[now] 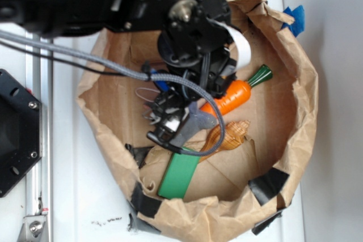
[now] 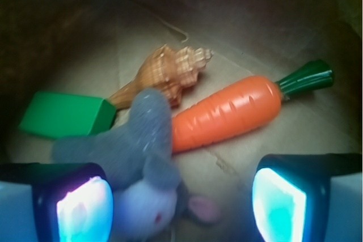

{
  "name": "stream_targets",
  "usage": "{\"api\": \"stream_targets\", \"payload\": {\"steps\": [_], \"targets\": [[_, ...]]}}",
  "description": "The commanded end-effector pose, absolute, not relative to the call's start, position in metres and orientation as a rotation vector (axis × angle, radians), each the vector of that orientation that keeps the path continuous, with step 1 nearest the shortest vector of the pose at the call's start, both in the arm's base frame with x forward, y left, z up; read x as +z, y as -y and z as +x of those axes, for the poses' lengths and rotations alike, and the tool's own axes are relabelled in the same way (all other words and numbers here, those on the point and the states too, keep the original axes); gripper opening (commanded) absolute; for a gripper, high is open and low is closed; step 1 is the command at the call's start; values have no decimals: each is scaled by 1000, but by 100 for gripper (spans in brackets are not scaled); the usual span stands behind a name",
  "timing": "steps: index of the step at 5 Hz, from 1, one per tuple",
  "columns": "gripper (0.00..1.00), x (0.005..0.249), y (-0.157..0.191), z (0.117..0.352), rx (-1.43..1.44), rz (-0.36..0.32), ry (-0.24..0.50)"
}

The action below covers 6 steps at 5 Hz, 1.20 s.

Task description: Grab the gray animal.

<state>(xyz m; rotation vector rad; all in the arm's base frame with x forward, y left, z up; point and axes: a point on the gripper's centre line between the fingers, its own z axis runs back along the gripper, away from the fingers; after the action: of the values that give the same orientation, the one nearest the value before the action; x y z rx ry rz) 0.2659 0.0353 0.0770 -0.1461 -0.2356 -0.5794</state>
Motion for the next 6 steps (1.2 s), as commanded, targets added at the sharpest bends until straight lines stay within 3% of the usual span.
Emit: {"api": "stream_targets", "payload": {"steps": [1, 2, 3, 5, 6], "targets": [[100, 70, -15, 282, -609, -143, 286], [100, 57, -9, 277, -642, -136, 233], [100, 60, -4, 269, -674, -140, 215], [100, 98, -9, 257, -698, -142, 304], [100, 94, -9, 255, -693, -156, 297]]}}
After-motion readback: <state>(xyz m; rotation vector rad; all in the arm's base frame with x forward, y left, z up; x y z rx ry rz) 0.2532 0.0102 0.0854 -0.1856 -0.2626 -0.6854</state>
